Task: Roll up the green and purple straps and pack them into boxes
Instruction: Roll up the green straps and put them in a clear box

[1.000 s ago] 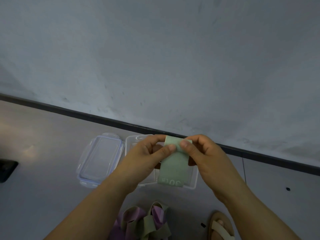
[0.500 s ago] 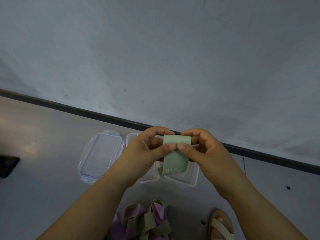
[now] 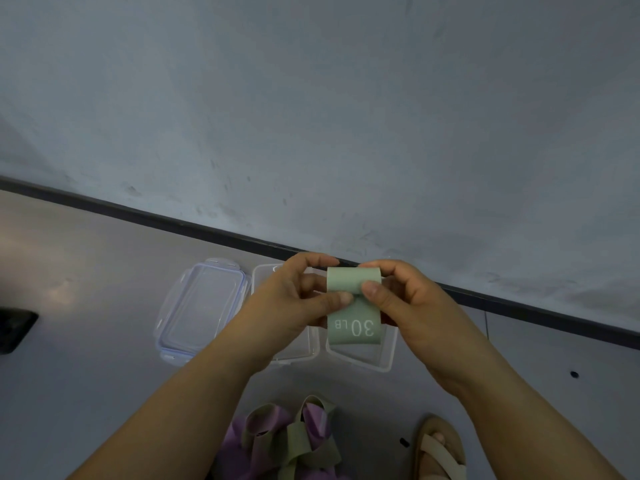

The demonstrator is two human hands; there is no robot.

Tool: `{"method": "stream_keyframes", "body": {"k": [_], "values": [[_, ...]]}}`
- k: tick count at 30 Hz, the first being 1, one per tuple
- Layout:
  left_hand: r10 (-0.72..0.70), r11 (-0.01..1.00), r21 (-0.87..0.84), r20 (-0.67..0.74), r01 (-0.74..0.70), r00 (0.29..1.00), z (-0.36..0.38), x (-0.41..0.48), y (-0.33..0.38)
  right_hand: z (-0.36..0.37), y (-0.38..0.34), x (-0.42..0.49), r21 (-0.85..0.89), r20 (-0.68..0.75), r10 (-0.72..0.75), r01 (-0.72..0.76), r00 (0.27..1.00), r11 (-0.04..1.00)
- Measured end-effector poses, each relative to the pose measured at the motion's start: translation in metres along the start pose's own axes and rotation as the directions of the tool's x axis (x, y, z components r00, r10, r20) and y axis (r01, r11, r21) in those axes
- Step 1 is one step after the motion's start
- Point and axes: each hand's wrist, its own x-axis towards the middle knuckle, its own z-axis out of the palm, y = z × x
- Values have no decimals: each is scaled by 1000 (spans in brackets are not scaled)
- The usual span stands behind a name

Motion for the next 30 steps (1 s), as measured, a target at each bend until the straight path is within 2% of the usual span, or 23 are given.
{"method": "stream_keyframes", "body": {"k": [4,11,16,21,26,30], "values": [[-46,998,37,21,45,999,0,-1,0,0,0,-2,-35,40,-12,14,999,999],[7,999,31,2,-7,1000,-1,-1,0,0,-1,-1,-34,67,-6,8,998,999],[38,998,53,20,-39,999,-3,0,-3,0,0,0,0,37,58,-58,998,998],[44,999,29,36,-45,998,-1,-1,-1,0,2,0,-41,-1,39,-39,999,998],[-32,998,46,53,29,998,1,-1,-2,-1,2,1,-3,9,34,-34,999,999],[-67,995,78,32,64,997,1,-1,-2,-1,3,1,-45,32,18,-16,999,999]]}}
